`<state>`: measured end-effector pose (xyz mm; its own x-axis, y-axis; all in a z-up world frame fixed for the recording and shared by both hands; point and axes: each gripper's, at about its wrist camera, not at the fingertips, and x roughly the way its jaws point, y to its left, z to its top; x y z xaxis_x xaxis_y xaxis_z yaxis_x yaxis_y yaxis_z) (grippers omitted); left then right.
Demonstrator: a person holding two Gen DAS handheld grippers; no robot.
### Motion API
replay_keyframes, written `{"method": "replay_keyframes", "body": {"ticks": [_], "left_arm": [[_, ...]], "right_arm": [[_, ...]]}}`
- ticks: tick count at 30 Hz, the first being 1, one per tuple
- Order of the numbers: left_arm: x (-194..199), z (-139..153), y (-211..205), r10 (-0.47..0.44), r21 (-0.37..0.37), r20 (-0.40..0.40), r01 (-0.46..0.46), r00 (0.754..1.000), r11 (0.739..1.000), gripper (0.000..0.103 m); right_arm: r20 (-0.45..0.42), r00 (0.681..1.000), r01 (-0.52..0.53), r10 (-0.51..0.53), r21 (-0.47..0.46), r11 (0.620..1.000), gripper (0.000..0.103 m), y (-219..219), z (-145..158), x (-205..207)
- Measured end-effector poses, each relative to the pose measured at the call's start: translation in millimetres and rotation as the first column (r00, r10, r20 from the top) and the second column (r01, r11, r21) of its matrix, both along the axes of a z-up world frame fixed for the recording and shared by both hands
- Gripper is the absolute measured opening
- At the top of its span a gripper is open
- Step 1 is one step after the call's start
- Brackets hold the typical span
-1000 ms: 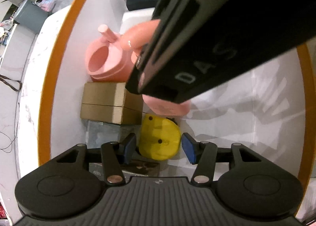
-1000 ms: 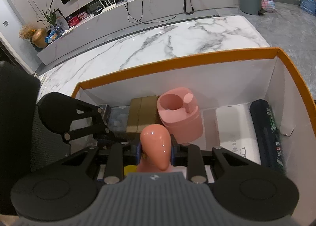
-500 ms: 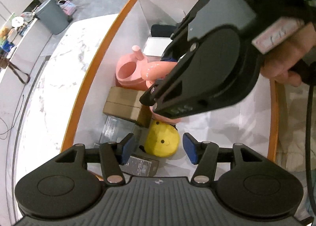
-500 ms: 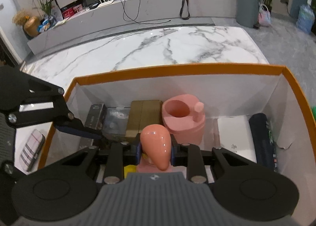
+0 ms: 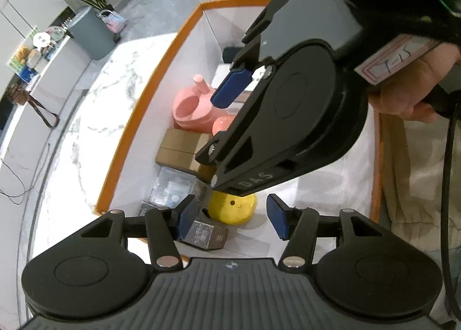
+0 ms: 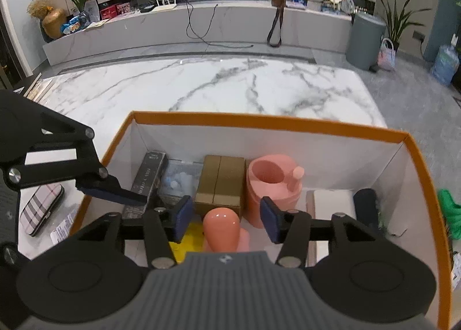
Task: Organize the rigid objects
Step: 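Open both tools and withdraw them from the orange box toward the table, then grasp the plaid glasses case with left tool while right tool grasps white lotion tube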
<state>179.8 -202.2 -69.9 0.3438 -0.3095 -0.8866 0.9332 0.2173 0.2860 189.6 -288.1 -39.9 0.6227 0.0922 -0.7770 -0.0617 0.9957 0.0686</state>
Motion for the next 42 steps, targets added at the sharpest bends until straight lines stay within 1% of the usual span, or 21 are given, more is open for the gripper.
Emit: {"method": "replay_keyframes", "body": {"ticks": [2,6,8,15,18,23,25,27,30,32,36,38,40,41,42], "left_arm": [[-4.0,4.7,3.8,0.006,-0.020,0.003,-0.006,1.000,1.000,0.066],[-10.5,15.8,14.4,0.026,-0.061,0.021,-0.024,0.999,0.998,0.066],[-15.5,20.6,18.5,0.039,-0.080,0.035,-0.036,0.999,0.996,0.066],[-27.5,37.3,46.2,0.108,-0.134,0.063,-0.099,0.992,0.986,0.067],[-32.0,45.5,62.0,0.157,-0.176,0.053,-0.146,0.986,0.974,0.067],[-38.5,56.3,91.9,0.243,-0.239,0.044,-0.226,0.969,0.944,0.067],[-39.7,58.4,103.8,0.289,-0.250,0.048,-0.268,0.956,0.930,0.067],[-36.2,59.3,118.1,0.342,-0.254,0.048,-0.320,0.938,0.913,0.067],[-30.2,60.7,138.0,0.420,-0.265,0.043,-0.395,0.906,0.879,0.068],[-26.8,59.2,150.9,0.458,-0.275,0.019,-0.436,0.889,0.857,0.067],[-20.8,53.3,175.7,0.520,-0.291,-0.035,-0.506,0.854,0.812,0.067],[-15.9,49.1,187.3,0.553,-0.289,-0.046,-0.541,0.832,0.790,0.067],[-11.9,42.5,200.3,0.587,-0.288,-0.047,-0.574,0.808,0.767,0.067],[-8.1,38.9,205.9,0.609,-0.287,-0.055,-0.597,0.791,0.749,0.067],[-4.0,35.2,211.9,0.636,-0.285,-0.069,-0.626,0.769,0.726,0.067]], "right_arm": [[0.022,1.000,0.000,0.000,-0.008,1.000,0.060,1.2,5.0,-6.5],[0.057,0.998,-0.019,0.020,-0.013,1.000,0.060,6.4,14.4,-18.7],[0.068,0.997,-0.032,0.033,-0.019,0.999,0.064,11.5,18.1,-22.0],[0.107,0.991,-0.078,0.084,-0.052,0.996,0.065,38.1,31.0,-35.3],[0.130,0.987,-0.090,0.096,-0.051,0.995,0.065,49.9,38.2,-40.9],[0.173,0.975,-0.128,0.139,-0.073,0.989,0.069,76.4,49.3,-48.5],[0.181,0.971,-0.145,0.157,-0.079,0.986,0.070,86.8,52.2,-51.2],[0.172,0.968,-0.169,0.182,-0.088,0.982,0.070,99.8,52.2,-53.1],[0.155,0.964,-0.203,0.215,-0.089,0.975,0.069,118.1,49.7,-55.7],[0.149,0.963,-0.214,0.225,-0.087,0.973,0.062,128.8,48.0,-56.8],[0.131,0.958,-0.248,0.256,-0.075,0.966,0.058,151.9,43.9,-56.9],[0.122,0.954,-0.268,0.275,-0.066,0.961,0.054,164.5,41.0,-56.1],[0.100,0.953,-0.282,0.285,-0.044,0.959,0.054,173.4,35.7,-51.4],[0.084,0.956,-0.279,0.281,-0.028,0.960,0.054,178.1,31.9,-48.9],[0.064,0.960,-0.271,0.271,-0.008,0.962,0.054,181.9,26.7,-45.8]]}}
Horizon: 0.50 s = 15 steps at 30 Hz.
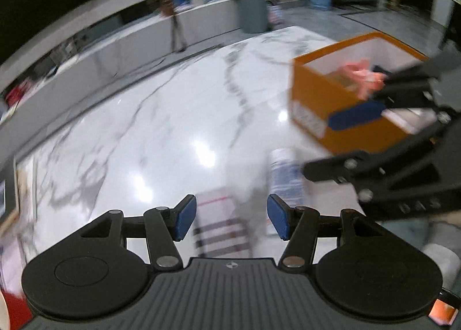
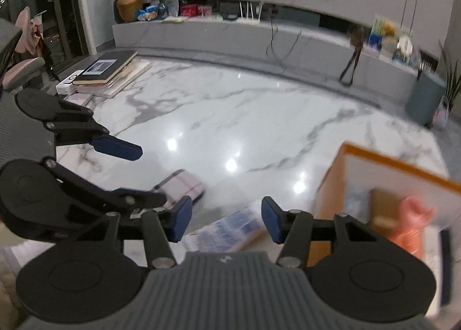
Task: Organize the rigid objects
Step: 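Grasp the plaid glasses case with left tool while right tool grasps white lotion tube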
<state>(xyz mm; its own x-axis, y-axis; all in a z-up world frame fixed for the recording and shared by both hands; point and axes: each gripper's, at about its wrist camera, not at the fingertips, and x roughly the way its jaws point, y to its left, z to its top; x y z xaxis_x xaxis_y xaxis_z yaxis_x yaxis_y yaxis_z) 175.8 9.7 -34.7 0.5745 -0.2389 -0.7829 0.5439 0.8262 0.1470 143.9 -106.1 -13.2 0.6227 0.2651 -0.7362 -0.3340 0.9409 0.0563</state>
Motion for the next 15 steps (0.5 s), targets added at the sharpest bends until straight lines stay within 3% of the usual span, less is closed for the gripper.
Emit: {"method": "replay_keyframes", "body": {"ticks": [3,6,10,13,15], "left_arm": [[9.4,-13.3,22.3,0.109,-0.070,-0.041,-0.112,0.993,0.991,0.067],[19.3,-27.6,39.3,0.190,-0.166,-0.117,-0.208,0.975,0.964,0.070],[24.1,-48.5,42.7,0.227,-0.156,-0.134,-0.246,0.965,0.957,0.072],[26.9,-60.2,43.5,0.250,-0.157,-0.138,-0.270,0.958,0.950,0.074],[26.6,-63.9,45.1,0.263,-0.164,-0.137,-0.284,0.955,0.945,0.077]], "right_arm": [[-0.072,0.996,0.048,-0.046,0.027,0.998,0.054,8.8,-16.8,9.3],[-0.137,0.984,0.119,-0.112,0.046,0.992,0.058,13.3,-34.2,18.5],[-0.183,0.965,0.201,-0.190,0.043,0.979,0.060,15.3,-55.2,25.1],[-0.202,0.949,0.254,-0.242,0.035,0.967,0.069,11.5,-69.7,30.3],[-0.201,0.944,0.273,-0.261,0.036,0.961,0.070,8.9,-78.1,31.2]]}}
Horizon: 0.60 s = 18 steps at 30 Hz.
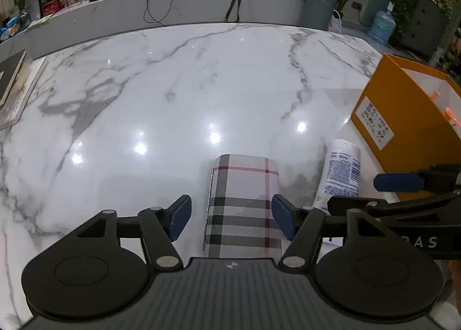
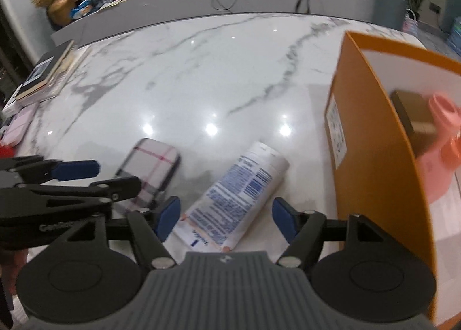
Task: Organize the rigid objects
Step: 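Grasp the plaid glasses case with left tool while right tool grasps white lotion tube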
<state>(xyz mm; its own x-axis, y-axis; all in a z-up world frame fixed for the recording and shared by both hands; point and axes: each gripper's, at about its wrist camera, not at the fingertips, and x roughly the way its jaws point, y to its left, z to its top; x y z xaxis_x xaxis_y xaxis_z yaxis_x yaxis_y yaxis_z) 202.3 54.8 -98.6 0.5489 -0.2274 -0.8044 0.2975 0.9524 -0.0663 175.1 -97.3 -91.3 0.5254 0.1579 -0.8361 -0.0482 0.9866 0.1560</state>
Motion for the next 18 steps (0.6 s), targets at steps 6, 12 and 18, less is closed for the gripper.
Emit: {"method": "replay_keyframes", "body": {"ticks": [6,12,18], "left_arm": [[7.3,-6.5,-9.1,0.016,0.054,0.026,-0.018,1.000,0.998,0.078],[8.1,-7.5,-19.3,-0.004,0.117,0.067,-0.004,0.998,0.993,0.081],[10.3,-7.4,-14.7,-0.006,0.128,0.067,-0.002,0.998,0.992,0.090]], "right_arm": [[0.012,1.000,0.004,-0.004,-0.004,1.000,0.070,-6.5,-13.1,3.2],[0.012,1.000,-0.004,0.004,0.033,0.999,0.070,-17.1,-22.1,8.4],[0.031,0.998,-0.064,0.063,0.045,0.997,0.063,-14.3,-21.7,9.4]]}}
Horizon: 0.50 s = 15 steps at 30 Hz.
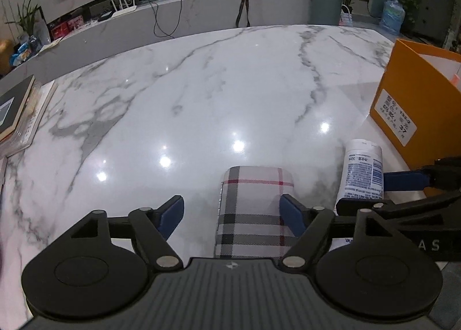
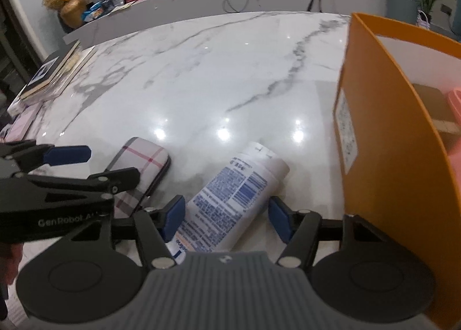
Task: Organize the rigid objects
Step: 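Grasp the plaid glasses case with left tool while right tool grasps white lotion tube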
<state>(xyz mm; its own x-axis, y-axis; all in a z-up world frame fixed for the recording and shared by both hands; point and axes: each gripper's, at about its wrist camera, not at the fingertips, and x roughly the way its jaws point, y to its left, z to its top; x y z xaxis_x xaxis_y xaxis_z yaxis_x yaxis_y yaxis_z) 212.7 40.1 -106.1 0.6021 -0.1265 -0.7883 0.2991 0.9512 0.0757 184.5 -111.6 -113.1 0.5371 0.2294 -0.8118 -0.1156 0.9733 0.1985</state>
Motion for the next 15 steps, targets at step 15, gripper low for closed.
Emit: {"method": "replay_keyframes", "body": {"ticks": [15], "left_arm": [[4.7,-14.1,12.7,0.067,-0.078,-0.112,-0.076,0.991,0.994,0.103]], "right_arm": [[0.017,0.995,-0.102,0.103,-0.025,0.994,0.053,8.8,0.9,-10.0]]}}
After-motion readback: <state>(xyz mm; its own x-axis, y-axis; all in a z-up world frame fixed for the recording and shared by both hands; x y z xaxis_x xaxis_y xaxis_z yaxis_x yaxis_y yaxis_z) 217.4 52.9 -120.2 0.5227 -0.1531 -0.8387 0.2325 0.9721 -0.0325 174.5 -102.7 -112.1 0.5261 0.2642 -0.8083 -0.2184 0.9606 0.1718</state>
